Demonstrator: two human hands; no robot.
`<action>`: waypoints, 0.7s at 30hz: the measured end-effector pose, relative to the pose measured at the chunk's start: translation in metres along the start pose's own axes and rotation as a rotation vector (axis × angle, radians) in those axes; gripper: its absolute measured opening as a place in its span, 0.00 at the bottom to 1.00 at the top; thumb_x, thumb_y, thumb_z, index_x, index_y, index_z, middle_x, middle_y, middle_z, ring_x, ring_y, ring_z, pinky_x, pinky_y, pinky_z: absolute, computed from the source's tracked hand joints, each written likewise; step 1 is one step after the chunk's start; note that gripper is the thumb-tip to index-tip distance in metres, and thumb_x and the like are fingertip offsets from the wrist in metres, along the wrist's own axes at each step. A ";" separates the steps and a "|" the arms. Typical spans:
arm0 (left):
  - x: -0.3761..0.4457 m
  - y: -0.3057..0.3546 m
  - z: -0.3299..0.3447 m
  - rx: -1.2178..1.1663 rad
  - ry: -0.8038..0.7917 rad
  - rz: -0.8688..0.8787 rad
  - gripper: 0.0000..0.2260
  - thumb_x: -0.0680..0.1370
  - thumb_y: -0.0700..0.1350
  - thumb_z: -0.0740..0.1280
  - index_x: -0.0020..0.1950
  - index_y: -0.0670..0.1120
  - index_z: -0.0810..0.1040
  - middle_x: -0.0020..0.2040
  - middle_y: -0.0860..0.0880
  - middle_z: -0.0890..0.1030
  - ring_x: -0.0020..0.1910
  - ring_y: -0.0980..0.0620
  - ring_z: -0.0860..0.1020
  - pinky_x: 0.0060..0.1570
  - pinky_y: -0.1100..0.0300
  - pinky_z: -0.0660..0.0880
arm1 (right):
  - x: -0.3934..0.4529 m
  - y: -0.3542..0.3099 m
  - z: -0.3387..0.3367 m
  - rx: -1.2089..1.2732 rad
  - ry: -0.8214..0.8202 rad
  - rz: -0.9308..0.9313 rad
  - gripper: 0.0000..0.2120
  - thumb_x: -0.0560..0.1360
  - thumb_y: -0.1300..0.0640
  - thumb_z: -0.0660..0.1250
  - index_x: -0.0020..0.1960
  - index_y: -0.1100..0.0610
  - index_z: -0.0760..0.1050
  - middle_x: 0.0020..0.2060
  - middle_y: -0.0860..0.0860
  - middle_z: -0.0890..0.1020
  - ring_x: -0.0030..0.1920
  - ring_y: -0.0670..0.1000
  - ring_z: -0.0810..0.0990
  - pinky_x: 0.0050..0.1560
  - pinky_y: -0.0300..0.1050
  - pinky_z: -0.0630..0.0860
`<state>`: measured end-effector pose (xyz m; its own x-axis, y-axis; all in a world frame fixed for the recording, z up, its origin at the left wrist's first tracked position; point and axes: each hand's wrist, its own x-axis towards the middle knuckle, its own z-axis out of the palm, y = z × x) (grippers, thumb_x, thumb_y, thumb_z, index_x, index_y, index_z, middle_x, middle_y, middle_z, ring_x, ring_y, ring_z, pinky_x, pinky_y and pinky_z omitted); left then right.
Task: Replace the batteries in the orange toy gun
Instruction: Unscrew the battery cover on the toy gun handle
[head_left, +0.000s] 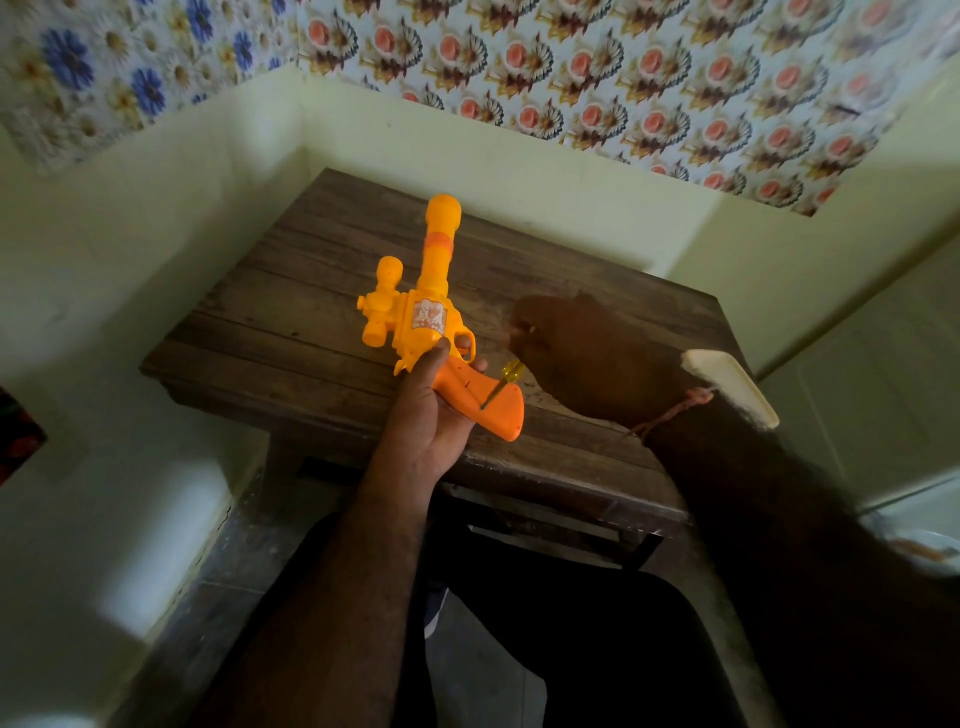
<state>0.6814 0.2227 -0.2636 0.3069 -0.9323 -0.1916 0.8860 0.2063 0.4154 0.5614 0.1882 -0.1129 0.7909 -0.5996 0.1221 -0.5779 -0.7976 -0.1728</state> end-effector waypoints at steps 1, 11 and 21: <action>-0.001 0.000 0.001 -0.002 -0.008 0.002 0.23 0.81 0.46 0.63 0.76 0.49 0.64 0.52 0.47 0.77 0.47 0.48 0.77 0.40 0.48 0.79 | 0.000 0.000 0.000 -0.005 0.007 -0.009 0.10 0.80 0.54 0.59 0.47 0.59 0.75 0.38 0.52 0.79 0.40 0.53 0.78 0.39 0.45 0.71; -0.004 0.001 0.004 -0.031 -0.009 -0.003 0.22 0.82 0.45 0.62 0.76 0.49 0.65 0.53 0.46 0.78 0.47 0.50 0.79 0.39 0.52 0.80 | -0.003 -0.003 -0.001 0.120 0.025 0.044 0.12 0.72 0.56 0.67 0.55 0.54 0.72 0.40 0.49 0.78 0.40 0.50 0.77 0.37 0.43 0.72; -0.002 0.001 0.002 -0.023 0.037 -0.015 0.21 0.82 0.45 0.63 0.75 0.48 0.66 0.55 0.46 0.79 0.48 0.49 0.80 0.38 0.53 0.80 | 0.000 -0.001 0.007 0.076 0.087 0.010 0.08 0.74 0.57 0.64 0.52 0.54 0.74 0.43 0.51 0.81 0.41 0.51 0.78 0.41 0.45 0.75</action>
<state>0.6807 0.2236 -0.2609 0.3058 -0.9238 -0.2304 0.8981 0.1995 0.3921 0.5631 0.1896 -0.1193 0.7633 -0.6132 0.2035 -0.5659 -0.7865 -0.2474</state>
